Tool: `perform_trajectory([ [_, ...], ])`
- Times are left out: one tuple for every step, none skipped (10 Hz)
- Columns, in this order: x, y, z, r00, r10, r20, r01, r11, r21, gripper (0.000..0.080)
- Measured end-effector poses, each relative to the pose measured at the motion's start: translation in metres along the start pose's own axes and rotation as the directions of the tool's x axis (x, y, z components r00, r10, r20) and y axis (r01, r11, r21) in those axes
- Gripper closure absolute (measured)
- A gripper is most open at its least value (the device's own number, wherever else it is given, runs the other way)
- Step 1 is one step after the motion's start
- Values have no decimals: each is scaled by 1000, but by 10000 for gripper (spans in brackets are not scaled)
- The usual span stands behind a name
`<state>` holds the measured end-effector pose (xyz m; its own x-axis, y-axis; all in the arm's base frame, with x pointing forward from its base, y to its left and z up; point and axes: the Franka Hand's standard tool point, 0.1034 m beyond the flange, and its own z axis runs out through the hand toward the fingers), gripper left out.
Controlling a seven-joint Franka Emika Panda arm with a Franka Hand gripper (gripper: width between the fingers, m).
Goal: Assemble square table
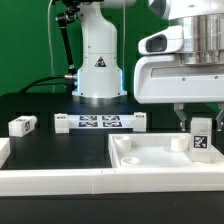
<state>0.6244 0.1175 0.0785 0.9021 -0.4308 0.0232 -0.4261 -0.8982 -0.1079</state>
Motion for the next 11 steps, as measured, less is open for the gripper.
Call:
perform_trajectory([
  [-1, 0, 1, 991, 136, 0, -136, 991, -2, 509],
  [-1, 0, 1, 968, 250, -5, -250, 968, 9, 509],
  [-1, 0, 1, 928, 372, -9, -372, 928, 23, 509],
  [-1, 0, 1, 880, 474, -5, -474, 880, 26, 509],
  [-1, 0, 2, 832, 555, -2, -555, 831, 25, 509],
  [-1, 0, 2, 793, 609, 1, -609, 793, 24, 509],
  [-1, -1, 2, 733, 680, 7, -680, 733, 24, 509],
  [-2, -1, 2, 653, 757, 13, -757, 653, 24, 509],
  [-2, -1, 2, 599, 801, 17, -801, 598, 25, 509],
  [-1, -2, 2, 541, 841, 20, -841, 540, 26, 509],
  [-1, -2, 2, 488, 872, 29, -873, 487, 26, 509],
])
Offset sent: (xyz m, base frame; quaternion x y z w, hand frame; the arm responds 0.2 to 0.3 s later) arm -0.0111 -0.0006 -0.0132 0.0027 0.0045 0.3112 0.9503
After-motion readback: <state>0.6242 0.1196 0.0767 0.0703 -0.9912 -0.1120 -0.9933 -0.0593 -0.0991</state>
